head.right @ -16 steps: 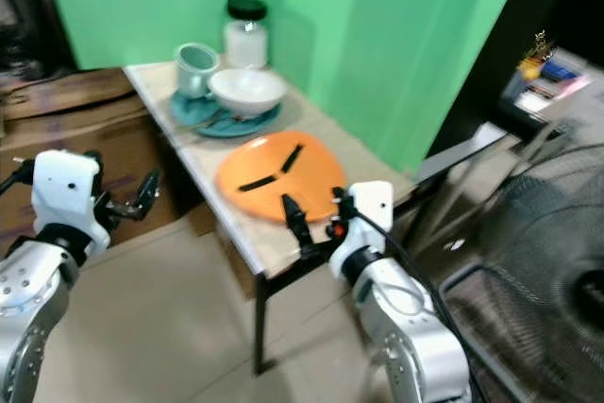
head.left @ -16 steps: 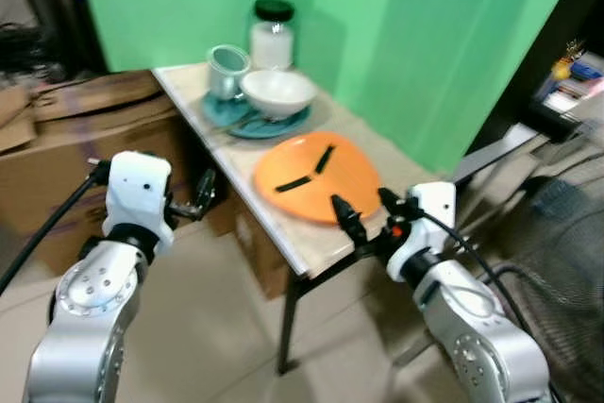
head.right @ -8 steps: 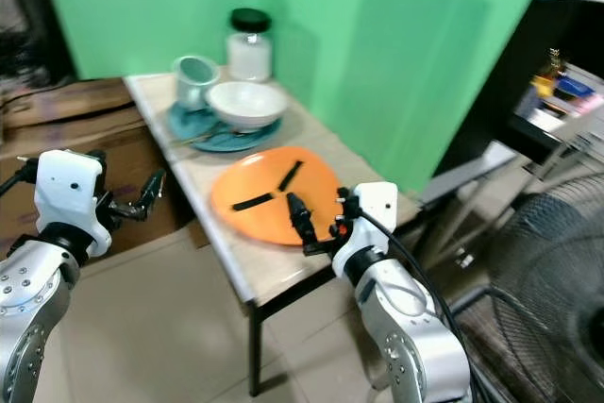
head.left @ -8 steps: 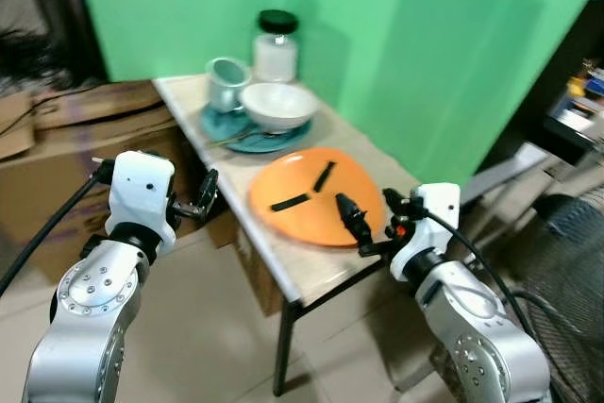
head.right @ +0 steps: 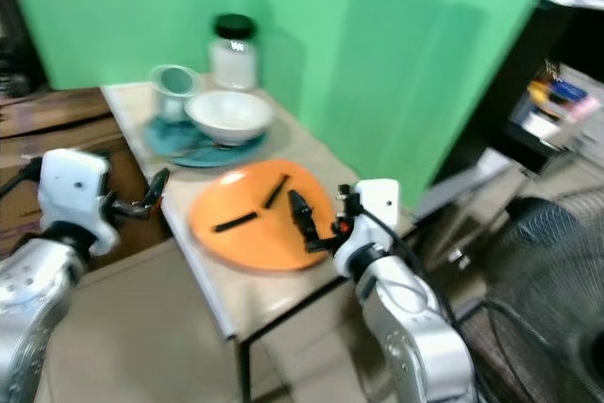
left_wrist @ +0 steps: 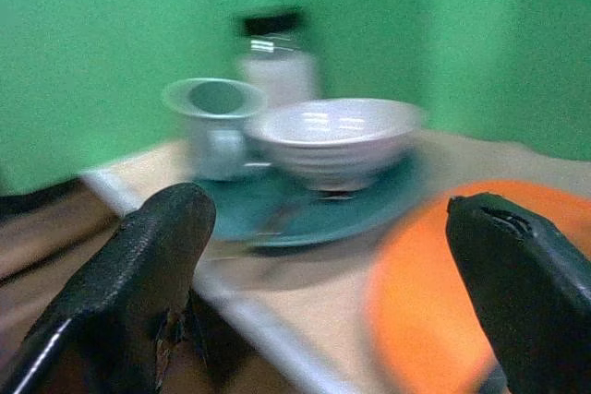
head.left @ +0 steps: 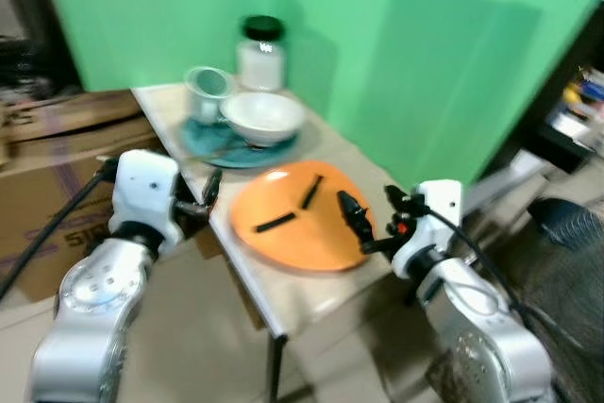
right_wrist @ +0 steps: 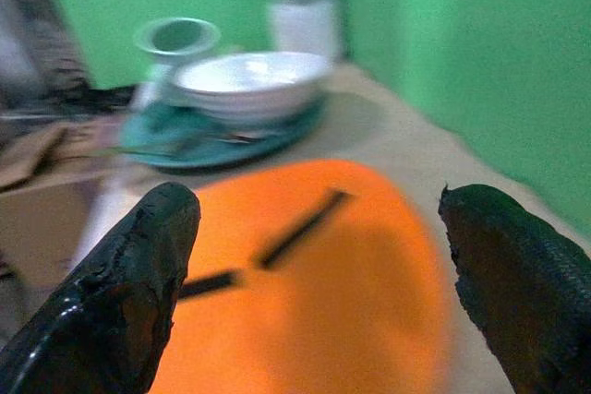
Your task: Setting the table
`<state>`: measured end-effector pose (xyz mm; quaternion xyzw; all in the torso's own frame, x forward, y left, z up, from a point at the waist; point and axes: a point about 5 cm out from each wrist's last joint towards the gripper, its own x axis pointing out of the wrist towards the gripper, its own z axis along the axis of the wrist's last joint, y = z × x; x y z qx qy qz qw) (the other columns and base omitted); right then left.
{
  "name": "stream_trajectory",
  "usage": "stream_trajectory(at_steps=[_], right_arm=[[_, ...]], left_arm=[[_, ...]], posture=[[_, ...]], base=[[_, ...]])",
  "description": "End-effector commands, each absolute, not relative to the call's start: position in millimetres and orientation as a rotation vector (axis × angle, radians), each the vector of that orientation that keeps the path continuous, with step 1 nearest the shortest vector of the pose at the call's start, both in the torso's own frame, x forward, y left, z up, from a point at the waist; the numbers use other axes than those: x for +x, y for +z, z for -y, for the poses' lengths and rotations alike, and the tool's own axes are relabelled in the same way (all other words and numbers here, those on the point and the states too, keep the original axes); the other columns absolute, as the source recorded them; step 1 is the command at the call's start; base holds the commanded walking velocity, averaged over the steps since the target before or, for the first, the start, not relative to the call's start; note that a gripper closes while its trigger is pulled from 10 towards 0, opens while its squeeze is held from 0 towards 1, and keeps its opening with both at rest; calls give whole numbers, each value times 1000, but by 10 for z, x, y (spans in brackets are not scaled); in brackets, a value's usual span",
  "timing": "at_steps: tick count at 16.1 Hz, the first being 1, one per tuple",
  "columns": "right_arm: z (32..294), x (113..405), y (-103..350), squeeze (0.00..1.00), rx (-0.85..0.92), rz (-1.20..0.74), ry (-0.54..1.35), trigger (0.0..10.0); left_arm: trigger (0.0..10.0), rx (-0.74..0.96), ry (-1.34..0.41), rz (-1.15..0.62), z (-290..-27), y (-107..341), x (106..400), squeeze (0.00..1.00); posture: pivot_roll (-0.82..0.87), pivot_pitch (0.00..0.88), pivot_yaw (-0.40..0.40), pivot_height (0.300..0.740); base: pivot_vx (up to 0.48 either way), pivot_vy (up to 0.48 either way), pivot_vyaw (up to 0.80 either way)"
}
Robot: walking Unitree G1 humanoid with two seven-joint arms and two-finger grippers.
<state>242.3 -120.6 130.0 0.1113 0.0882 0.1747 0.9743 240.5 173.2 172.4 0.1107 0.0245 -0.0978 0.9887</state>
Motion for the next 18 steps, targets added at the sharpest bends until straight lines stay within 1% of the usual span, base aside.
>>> stream_trajectory(at_steps=[1,5,7,8,9,11,12,15,18], right_arm=[[1239,2442,1311,0,228,-172,335,10000],[1256,2454,1307,0,228,-174,326,10000],[1332,2500,1268,0,185,-197,330,10000],[1346,2519,1262,0,171,-203,343,10000],[1345,2544,1248,0,135,-219,386,10000],[1350,2574,1233,0,124,-231,420,10000],[1357,2599,1227,1000,109,-240,441,10000],[1371,2639,1214,1000,90,-244,475,10000],[1347,2666,1212,1000,81,-235,482,10000]], left_arm=[[10000,233,-198,-45,-1750,1740,2415,0],[10000,238,-216,-45,-1736,1735,2425,0],[10000,288,-348,-60,-1648,1662,2487,0],[10000,295,-387,-65,-1633,1637,2513,0],[10000,302,-446,-91,-1633,1580,2550,0],[10000,330,-482,-158,-1676,1464,2583,0],[10000,359,-526,-204,-1714,1358,2588,0],[10000,393,-619,-259,-1770,1175,2581,0],[10000,426,-579,-265,-1849,1031,2689,0]], posture=[[183,0,-54,740],[180,0,-54,740],[179,0,-59,740],[173,0,-58,740],[168,0,-54,740],[161,0,-53,740],[153,0,-51,740],[152,0,-54,740],[153,0,-56,740]], base=[[300,0,0],[295,0,0],[0,0,0],[0,0,0],[0,0,0],[0,0,0],[0,0,0],[0,0,0],[0,0,0]])
